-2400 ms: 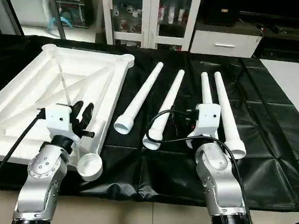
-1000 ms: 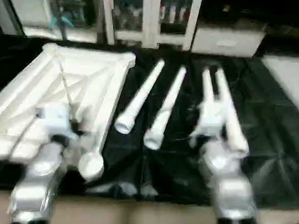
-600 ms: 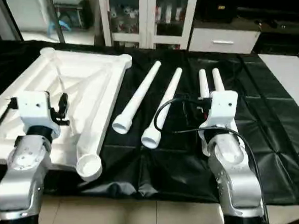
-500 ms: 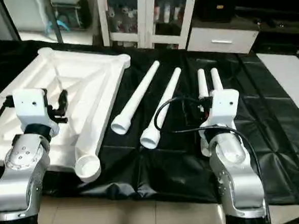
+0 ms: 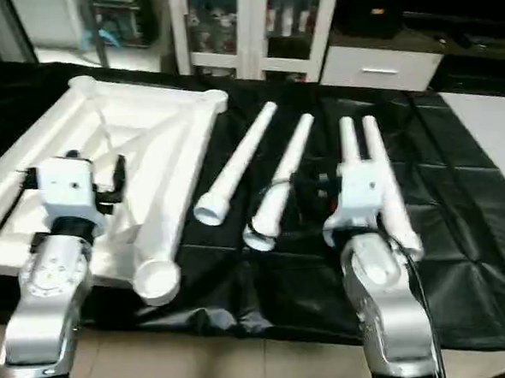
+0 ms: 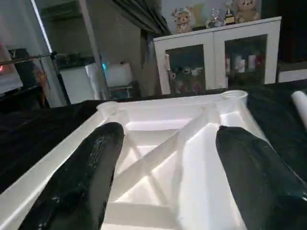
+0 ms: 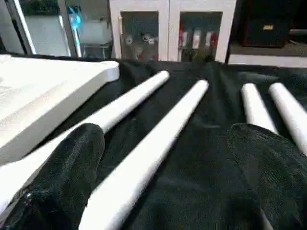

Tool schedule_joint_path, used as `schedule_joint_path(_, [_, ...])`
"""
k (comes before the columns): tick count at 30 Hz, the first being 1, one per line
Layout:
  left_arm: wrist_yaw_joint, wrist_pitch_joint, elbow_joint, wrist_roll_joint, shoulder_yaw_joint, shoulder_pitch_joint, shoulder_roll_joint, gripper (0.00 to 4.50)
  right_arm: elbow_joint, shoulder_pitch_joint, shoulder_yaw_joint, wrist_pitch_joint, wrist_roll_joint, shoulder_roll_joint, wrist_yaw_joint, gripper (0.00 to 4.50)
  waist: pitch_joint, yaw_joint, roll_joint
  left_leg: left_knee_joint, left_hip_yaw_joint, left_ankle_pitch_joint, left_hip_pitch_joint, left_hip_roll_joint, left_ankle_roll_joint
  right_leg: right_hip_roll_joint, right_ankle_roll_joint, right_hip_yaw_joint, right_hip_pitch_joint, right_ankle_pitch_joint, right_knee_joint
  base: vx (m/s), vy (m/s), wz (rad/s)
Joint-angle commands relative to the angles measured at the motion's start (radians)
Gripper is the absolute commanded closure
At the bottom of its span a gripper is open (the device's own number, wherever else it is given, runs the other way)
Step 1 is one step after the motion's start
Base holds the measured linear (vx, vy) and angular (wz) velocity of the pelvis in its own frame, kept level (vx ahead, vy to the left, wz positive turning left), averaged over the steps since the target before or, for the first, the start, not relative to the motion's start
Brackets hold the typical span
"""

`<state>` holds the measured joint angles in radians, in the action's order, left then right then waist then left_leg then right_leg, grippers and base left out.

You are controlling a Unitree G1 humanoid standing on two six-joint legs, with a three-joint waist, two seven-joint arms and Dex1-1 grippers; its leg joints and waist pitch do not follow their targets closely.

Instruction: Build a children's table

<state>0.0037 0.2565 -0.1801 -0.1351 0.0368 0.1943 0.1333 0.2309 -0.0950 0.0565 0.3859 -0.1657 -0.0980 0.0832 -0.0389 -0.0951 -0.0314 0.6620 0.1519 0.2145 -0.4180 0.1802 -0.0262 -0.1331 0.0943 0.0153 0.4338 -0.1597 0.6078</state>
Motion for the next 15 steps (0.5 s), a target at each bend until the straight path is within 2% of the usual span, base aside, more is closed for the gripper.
schedule_joint_path(1, [0.008, -0.007, 0.015, -0.015, 0.000, -0.001, 0.006, 0.97, 0.001, -0.002, 0.010, 0.001, -0.026, 0.015, 0.012, 0.00, 0.060, -0.005, 0.005, -0.078, -0.007, 0.069, 0.008, 0.008, 0.228, -0.058, -0.170, 0.040, -0.046, -0.428, -0.112, -0.019, 0.198, 0.09])
schedule_joint_path(2, [0.007, -0.007, 0.018, -0.013, -0.001, 0.001, 0.006, 0.97, 0.001, -0.005, 0.017, 0.006, -0.036, 0.018, 0.015, 0.00, 0.067, 0.026, 0.019, -0.101, 0.014, 0.014, 0.063, -0.009, 0.332, 0.036, -0.159, -0.015, -0.004, -0.327, -0.069, -0.025, 0.229, 0.13])
schedule_joint_path(3, [0.007, -0.007, 0.020, -0.012, -0.003, 0.002, 0.006, 0.97, 0.002, -0.007, 0.021, 0.011, -0.043, 0.021, 0.017, 0.00, 0.065, 0.057, 0.036, -0.116, 0.003, -0.062, 0.084, -0.013, 0.435, 0.086, -0.141, -0.071, 0.016, -0.270, -0.015, -0.025, 0.229, 0.13])
schedule_joint_path(4, [0.009, -0.009, 0.024, -0.016, -0.006, 0.005, 0.008, 0.97, 0.003, -0.010, 0.024, 0.016, -0.048, 0.022, 0.019, 0.00, 0.058, 0.063, 0.046, -0.133, 0.014, -0.065, 0.079, -0.012, 0.451, 0.100, -0.132, -0.099, 0.023, -0.257, 0.019, -0.044, 0.236, 0.08])
schedule_joint_path(5, [0.011, -0.010, 0.026, -0.018, -0.007, 0.006, 0.008, 0.97, 0.004, -0.012, 0.025, 0.020, -0.051, 0.021, 0.020, 0.00, 0.050, 0.075, 0.036, -0.151, 0.013, -0.034, 0.069, 0.017, 0.460, 0.079, -0.095, -0.130, 0.012, -0.186, 0.063, -0.066, 0.173, 0.09])
schedule_joint_path(6, [0.014, -0.012, 0.028, -0.020, -0.008, 0.007, 0.008, 0.97, 0.004, -0.014, 0.022, 0.019, -0.051, 0.017, 0.023, 0.00, 0.046, 0.075, 0.030, -0.153, 0.018, 0.001, 0.069, 0.022, 0.438, 0.058, -0.088, -0.128, 0.011, -0.180, 0.045, -0.066, 0.173, 0.09])
schedule_joint_path(7, [0.020, -0.015, 0.033, -0.025, -0.009, 0.009, 0.007, 0.97, 0.005, -0.018, 0.015, 0.013, -0.046, 0.008, 0.030, 0.00, 0.049, 0.067, -0.002, -0.124, 0.043, 0.156, 0.047, 0.003, 0.330, -0.031, -0.094, -0.073, -0.006, -0.235, -0.044, -0.085, 0.154, 0.14])
schedule_joint_path(8, [0.022, -0.018, 0.036, -0.027, -0.010, 0.010, 0.007, 0.97, 0.005, -0.020, 0.009, 0.008, -0.041, 0.003, 0.034, 0.00, 0.053, 0.042, -0.018, -0.048, 0.045, 0.259, 0.049, -0.007, 0.247, -0.135, -0.110, 0.007, -0.016, -0.334, -0.112, -0.053, 0.209, 0.05])
schedule_joint_path(9, [0.026, -0.027, 0.045, -0.037, -0.015, 0.012, 0.009, 0.97, 0.005, -0.023, -0.005, -0.006, -0.025, -0.008, 0.044, 0.00, 0.052, 0.011, -0.029, 0.091, -0.046, 0.293, -0.012, 0.023, 0.112, -0.308, -0.142, 0.146, -0.070, -0.552, -0.177, -0.053, 0.209, 0.05])
schedule_joint_path(10, [0.029, -0.040, 0.049, -0.042, -0.017, 0.012, 0.011, 0.97, 0.004, -0.023, -0.011, -0.011, -0.016, -0.012, 0.049, 0.00, 0.043, 0.036, -0.011, 0.143, -0.130, 0.195, -0.059, 0.004, 0.012, -0.313, -0.176, 0.106, -0.101, -0.669, -0.164, -0.033, 0.283, -0.28])
schedule_joint_path(11, [0.030, -0.043, 0.050, -0.043, -0.018, 0.012, 0.011, 0.97, 0.003, -0.023, -0.012, -0.012, -0.014, -0.013, 0.050, 0.00, 0.043, 0.036, -0.011, 0.143, -0.130, 0.195, -0.059, 0.004, 0.012, -0.313, -0.176, 0.106, -0.101, -0.669, -0.164, -0.027, 0.152, -0.24])
schedule_joint_path(12, [0.033, -0.054, 0.053, -0.047, -0.020, 0.012, 0.013, 0.97, 0.001, -0.024, -0.014, -0.015, -0.009, -0.015, 0.053, 0.00, 0.026, 0.054, -0.004, -0.015, -0.112, 0.245, 0.000, -0.013, 0.009, -0.132, -0.207, -0.025, -0.067, -0.735, -0.146, -0.076, 0.318, -0.27])
schedule_joint_path(13, [0.053, -0.063, 0.056, -0.097, -0.043, 0.013, 0.030, 0.97, -0.005, -0.027, -0.015, -0.009, -0.011, -0.013, 0.054, 0.00, 0.034, 0.093, 0.048, -0.122, -0.117, 0.357, 0.069, -0.003, 0.042, 0.068, -0.160, -0.098, -0.008, -0.461, -0.026, -0.112, 0.286, 0.16])
schedule_joint_path(14, [0.052, -0.061, 0.059, -0.099, -0.046, 0.014, 0.030, 0.97, -0.008, -0.031, -0.010, -0.002, -0.020, -0.007, 0.052, 0.00, 0.048, 0.112, 0.052, -0.138, -0.124, 0.386, 0.070, 0.018, -0.002, 0.080, -0.158, -0.093, 0.001, -0.287, 0.035, -0.159, 0.426, 0.05])
schedule_joint_path(15, [0.055, -0.063, 0.066, -0.096, -0.046, 0.017, 0.025, 0.97, -0.011, -0.039, -0.001, 0.006, -0.038, 0.004, 0.051, 0.00, 0.046, 0.110, 0.071, -0.157, -0.159, 0.385, 0.050, 0.027, -0.155, 0.070, -0.155, -0.092, -0.033, -0.039, 0.056, -0.109, 0.260, 0.08])
